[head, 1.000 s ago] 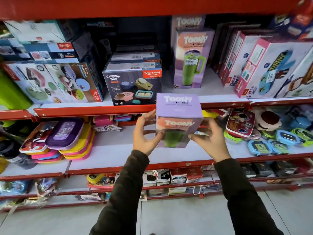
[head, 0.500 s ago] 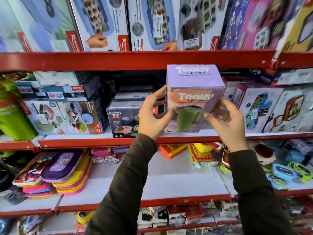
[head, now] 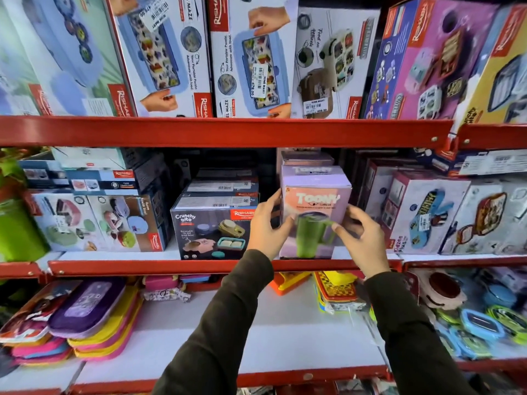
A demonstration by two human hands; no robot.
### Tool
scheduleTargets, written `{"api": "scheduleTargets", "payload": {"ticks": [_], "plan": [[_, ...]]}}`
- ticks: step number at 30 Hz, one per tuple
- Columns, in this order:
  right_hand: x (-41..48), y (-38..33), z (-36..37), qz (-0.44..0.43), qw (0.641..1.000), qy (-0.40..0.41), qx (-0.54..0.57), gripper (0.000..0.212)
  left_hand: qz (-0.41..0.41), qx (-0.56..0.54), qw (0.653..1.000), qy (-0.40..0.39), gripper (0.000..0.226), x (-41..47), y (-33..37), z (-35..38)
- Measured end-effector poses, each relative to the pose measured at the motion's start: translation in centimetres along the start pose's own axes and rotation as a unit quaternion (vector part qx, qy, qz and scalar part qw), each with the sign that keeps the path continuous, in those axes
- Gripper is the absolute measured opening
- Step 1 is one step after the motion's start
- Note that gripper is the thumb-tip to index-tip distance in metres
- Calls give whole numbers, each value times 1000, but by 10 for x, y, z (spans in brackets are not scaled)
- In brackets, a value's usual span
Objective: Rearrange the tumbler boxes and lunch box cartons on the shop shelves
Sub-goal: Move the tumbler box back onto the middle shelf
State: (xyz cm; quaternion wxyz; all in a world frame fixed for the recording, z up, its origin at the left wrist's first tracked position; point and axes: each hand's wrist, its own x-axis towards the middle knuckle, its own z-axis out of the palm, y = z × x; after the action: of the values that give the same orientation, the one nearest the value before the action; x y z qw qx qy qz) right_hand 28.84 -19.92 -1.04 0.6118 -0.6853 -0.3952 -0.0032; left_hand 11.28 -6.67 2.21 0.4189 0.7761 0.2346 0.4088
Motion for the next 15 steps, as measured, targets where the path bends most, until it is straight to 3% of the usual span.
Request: {"api": "scheduleTargets", "payload": {"ticks": [7,15], "plan": [[10,1,9,8,1000,10,-4,53,-24,83,996,-14,62,19,4,9],[11,-1,9,16,1000,15,-15,52,-25,90,996,-12,63,21,2,13]]}}
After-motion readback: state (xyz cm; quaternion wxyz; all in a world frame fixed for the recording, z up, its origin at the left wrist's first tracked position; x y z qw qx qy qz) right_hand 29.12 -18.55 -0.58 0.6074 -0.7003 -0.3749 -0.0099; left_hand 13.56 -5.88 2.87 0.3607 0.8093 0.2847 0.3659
